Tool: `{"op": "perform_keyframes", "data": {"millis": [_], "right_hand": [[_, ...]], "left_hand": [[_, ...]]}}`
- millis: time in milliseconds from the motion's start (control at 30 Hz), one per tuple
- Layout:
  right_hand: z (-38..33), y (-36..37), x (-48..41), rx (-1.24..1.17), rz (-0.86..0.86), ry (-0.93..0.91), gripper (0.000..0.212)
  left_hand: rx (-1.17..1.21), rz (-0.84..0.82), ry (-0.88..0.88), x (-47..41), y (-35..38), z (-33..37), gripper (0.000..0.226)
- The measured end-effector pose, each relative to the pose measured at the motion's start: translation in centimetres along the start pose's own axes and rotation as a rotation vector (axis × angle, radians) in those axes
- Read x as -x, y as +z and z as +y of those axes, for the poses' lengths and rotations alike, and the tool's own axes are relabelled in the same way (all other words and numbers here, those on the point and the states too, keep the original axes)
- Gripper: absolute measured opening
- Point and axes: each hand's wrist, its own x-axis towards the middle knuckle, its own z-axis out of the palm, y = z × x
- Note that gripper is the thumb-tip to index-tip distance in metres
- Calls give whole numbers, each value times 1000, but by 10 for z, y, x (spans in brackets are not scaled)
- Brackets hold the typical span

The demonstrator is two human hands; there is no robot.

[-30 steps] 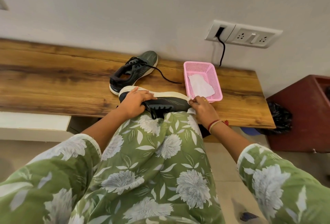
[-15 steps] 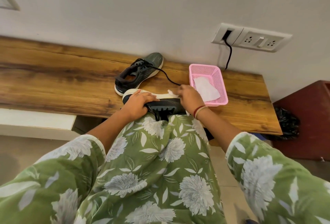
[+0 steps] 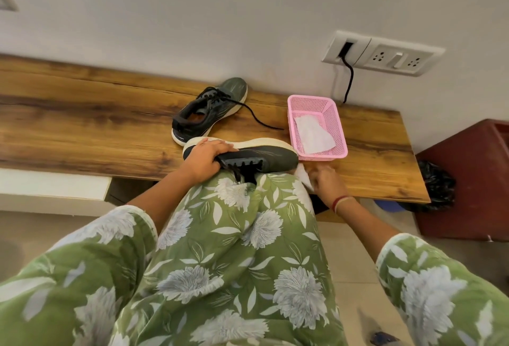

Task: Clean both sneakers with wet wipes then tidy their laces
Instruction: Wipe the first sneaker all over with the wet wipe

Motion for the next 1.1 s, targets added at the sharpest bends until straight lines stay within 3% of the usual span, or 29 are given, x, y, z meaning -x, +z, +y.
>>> {"op": "perform_keyframes", "data": {"millis": [67,133,200,300,400,533,667,900,1033,1100], "right_hand": [[6,2,10,-173,63,149,22],[-5,-9,7,-370,237,265,27],[-28,-23,-5,-456,319,232,28],[-71,-41,-28,-487,332,26,27],[-109,-38,-42,-394,250,-168,29],[-132,-18,-49,-20,57,-388,35],[-117,-22,-46,200,54,-451,39],[-48,-31,-26,199,120,-274,44],[-35,-35,-31,-235,234,200,29],[-40,-41,-38,-407,331,278,27]], "left_hand": [[4,8,-9,1,-1,0,61],[4,16,-1,0,-1,0,60],[0,7,2,0,0,1,60],[-18,3,-4,1,0,0,59],[-26,4,6,3,4,0,58],[-39,10,24,3,8,-5,59],[-20,36,32,1,10,-8,56],[-15,40,36,-2,10,-9,60],[-12,45,33,-1,13,-13,59],[-16,45,33,-1,14,-13,60]]}}
